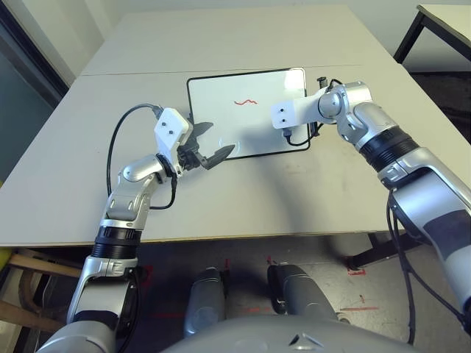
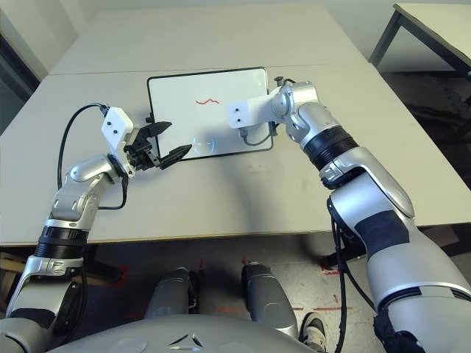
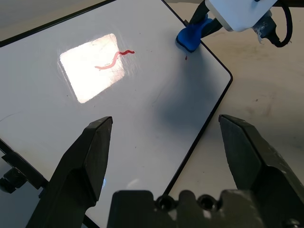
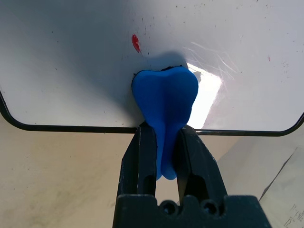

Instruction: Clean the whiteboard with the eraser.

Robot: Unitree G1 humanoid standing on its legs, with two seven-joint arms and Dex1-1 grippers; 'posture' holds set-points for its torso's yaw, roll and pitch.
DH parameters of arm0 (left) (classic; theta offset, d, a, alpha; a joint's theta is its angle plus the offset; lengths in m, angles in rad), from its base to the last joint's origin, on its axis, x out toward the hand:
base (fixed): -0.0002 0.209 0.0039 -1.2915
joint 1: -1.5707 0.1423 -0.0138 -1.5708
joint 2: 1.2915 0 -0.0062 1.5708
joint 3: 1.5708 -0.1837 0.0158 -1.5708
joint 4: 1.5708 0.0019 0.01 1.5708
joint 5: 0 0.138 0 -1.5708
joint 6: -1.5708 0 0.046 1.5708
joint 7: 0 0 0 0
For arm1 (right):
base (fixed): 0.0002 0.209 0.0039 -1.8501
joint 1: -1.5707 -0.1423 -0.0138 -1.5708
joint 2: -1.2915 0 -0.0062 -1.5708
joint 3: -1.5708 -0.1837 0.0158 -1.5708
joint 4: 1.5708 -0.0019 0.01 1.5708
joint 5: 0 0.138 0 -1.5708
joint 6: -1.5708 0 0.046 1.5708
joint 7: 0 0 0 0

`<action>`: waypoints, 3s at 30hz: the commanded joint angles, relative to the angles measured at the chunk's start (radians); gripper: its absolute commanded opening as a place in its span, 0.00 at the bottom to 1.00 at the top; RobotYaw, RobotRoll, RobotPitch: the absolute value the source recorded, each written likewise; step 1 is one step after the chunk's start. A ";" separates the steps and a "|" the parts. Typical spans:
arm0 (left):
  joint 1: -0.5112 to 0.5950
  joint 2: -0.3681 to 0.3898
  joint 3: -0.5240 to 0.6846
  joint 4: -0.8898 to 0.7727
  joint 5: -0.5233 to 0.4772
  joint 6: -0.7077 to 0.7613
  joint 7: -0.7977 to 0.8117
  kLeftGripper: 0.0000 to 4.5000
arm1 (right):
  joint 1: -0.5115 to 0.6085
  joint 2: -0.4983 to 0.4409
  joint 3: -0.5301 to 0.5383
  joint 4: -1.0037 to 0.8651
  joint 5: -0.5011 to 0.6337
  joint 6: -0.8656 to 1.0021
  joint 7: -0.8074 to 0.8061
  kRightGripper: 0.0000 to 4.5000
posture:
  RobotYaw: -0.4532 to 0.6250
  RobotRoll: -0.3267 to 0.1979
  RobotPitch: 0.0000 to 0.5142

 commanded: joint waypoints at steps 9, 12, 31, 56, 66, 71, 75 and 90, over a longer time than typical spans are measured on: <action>-0.002 -0.002 -0.004 0.003 0.008 0.000 0.006 1.00 | 0.088 0.034 0.024 -0.125 -0.024 0.025 0.053 0.09 | 0.30 0.62 0.15; -0.002 -0.001 -0.005 0.002 0.008 0.000 0.006 1.00 | 0.100 0.051 0.022 -0.148 -0.028 0.028 0.058 0.09 | 0.30 0.62 0.15; -0.013 0.021 0.015 0.034 0.017 -0.018 0.011 1.00 | -0.016 0.028 -0.036 -0.205 -0.009 0.073 0.172 0.09 | 0.30 0.62 0.13; -0.017 0.083 0.074 0.067 0.034 -0.075 0.059 1.00 | -0.277 0.247 -0.013 0.294 -0.010 -0.080 -0.030 0.09 | 0.35 0.62 0.09; -0.002 0.087 0.084 0.058 0.026 -0.075 0.072 1.00 | -0.306 0.284 0.011 0.448 -0.014 -0.125 -0.114 0.09 | 0.37 0.62 0.09; 0.013 0.090 0.090 0.044 0.025 -0.070 0.078 1.00 | -0.317 0.311 0.014 0.486 -0.013 -0.133 -0.138 0.09 | 0.38 0.62 0.10; 0.026 0.090 0.095 0.027 0.023 -0.063 0.085 1.00 | -0.332 0.334 0.015 0.508 -0.011 -0.141 -0.149 0.09 | 0.39 0.62 0.11; 0.064 0.077 0.100 -0.018 0.023 -0.044 0.111 1.00 | -0.372 0.424 0.029 0.537 -0.013 -0.170 -0.163 0.09 | 0.42 0.62 0.12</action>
